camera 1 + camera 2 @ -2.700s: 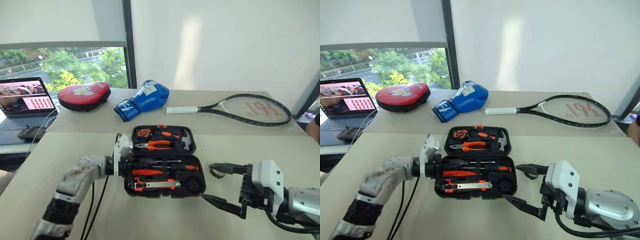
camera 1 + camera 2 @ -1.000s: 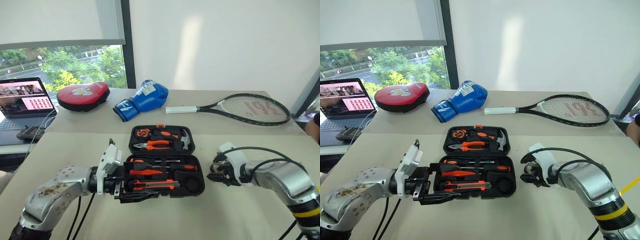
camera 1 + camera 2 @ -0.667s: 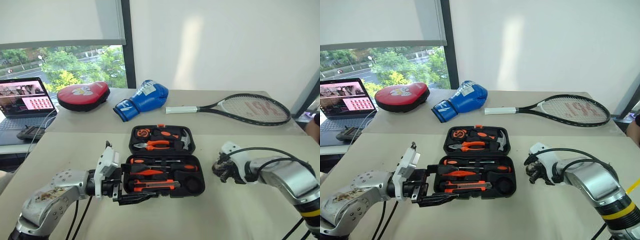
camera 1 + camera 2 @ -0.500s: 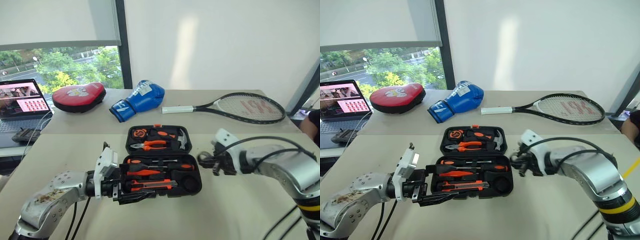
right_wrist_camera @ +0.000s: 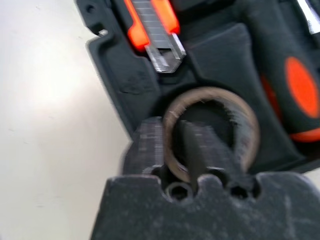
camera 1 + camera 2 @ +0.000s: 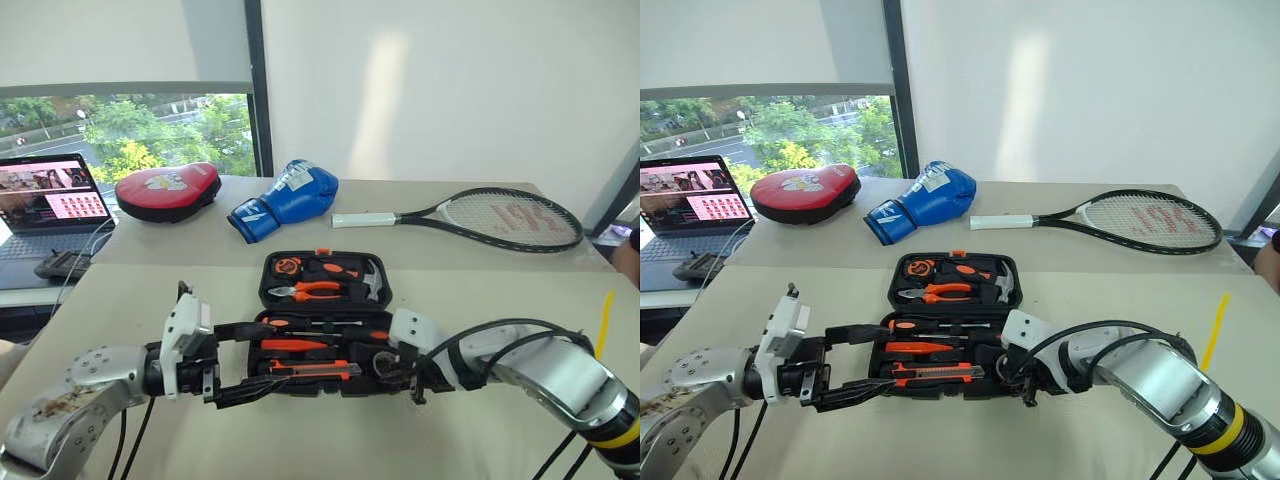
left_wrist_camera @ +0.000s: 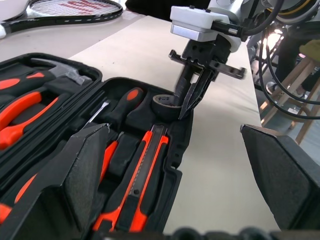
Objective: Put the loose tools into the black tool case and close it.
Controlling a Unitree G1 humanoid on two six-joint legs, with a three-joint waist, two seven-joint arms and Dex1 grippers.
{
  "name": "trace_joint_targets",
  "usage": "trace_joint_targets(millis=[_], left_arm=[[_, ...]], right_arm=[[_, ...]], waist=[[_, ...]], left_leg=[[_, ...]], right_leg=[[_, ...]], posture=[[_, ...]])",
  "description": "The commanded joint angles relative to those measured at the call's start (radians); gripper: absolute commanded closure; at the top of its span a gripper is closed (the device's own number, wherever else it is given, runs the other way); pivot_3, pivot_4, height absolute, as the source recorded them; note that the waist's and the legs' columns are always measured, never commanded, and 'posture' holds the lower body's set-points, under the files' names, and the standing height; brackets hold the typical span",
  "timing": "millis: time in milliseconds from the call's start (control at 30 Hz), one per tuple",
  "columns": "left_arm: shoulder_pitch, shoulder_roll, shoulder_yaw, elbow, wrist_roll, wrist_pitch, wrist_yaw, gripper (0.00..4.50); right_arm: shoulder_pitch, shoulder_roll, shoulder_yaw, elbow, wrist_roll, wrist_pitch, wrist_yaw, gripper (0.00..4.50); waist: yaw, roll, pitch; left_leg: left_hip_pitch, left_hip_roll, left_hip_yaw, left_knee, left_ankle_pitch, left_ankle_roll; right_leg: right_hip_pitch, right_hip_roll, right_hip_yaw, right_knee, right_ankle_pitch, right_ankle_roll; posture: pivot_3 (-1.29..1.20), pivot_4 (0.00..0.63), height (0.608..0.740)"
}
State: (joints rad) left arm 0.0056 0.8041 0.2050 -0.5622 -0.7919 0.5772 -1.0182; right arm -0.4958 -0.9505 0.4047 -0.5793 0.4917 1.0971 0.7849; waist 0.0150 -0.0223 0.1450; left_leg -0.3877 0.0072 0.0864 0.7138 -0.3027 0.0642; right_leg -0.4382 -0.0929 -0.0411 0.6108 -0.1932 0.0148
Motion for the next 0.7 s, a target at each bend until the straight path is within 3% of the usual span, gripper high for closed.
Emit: trace_joint_targets(millis=[33,167,267,400,533,700], left_arm=[[-0.007,0.002,0.030,-0.023,-0.033,0.024,0.040,0.00],[-0.049,-0.059,0.028,0.010,-0.055,0.107,0.208,0.00],[-0.194,-0.147,-0.004,0.088,-0.031,0.231,0.445,0.00],[-0.472,-0.297,-0.065,0.293,0.118,0.408,0.782,0.00],[-0.660,-0.379,-0.105,0.559,0.216,0.460,0.857,0.00],[-0.810,-0.421,-0.124,0.936,0.356,0.338,0.872,0.00]], right_arm=[[0.017,0.029,-0.068,-0.015,0.054,-0.003,0.039,2.12],[-0.042,0.132,-0.299,0.014,0.208,0.061,0.019,2.12],[-0.134,0.234,-0.388,0.160,0.167,0.074,-0.110,2.12],[-0.266,0.295,-0.327,0.455,-0.024,-0.022,-0.249,2.12],[-0.381,0.373,-0.299,0.753,-0.116,-0.123,-0.259,2.12],[-0.503,0.465,-0.271,1.106,-0.187,-0.245,-0.202,2.12]], waist=[[-0.001,0.000,0.000],[-0.003,0.000,0.000],[-0.001,-0.001,0.001],[0.010,-0.003,0.001],[-0.003,-0.003,0.001],[-0.027,-0.003,0.001]], left_leg=[[0.000,0.000,0.000,0.000,0.000,0.000],[0.000,0.000,0.000,0.000,0.000,0.000],[0.000,0.000,-0.001,0.000,0.000,0.001],[0.002,-0.003,-0.003,0.001,0.004,0.006],[0.001,-0.008,-0.002,0.000,0.011,0.000],[-0.002,-0.008,-0.001,-0.005,0.013,-0.003]], right_leg=[[0.000,0.000,0.000,0.000,0.000,0.000],[0.000,0.000,0.000,0.000,0.000,0.000],[0.001,0.000,0.001,0.001,0.002,0.001],[0.004,0.000,0.000,0.001,0.007,0.000],[0.003,-0.001,0.002,0.000,0.010,0.002],[-0.002,0.001,0.001,0.001,0.011,0.004]], posture=[[0.00,0.150,0.740],[0.00,0.150,0.740],[0.00,0.150,0.740],[0.00,0.150,0.740],[0.00,0.150,0.740],[0.00,0.150,0.740]])
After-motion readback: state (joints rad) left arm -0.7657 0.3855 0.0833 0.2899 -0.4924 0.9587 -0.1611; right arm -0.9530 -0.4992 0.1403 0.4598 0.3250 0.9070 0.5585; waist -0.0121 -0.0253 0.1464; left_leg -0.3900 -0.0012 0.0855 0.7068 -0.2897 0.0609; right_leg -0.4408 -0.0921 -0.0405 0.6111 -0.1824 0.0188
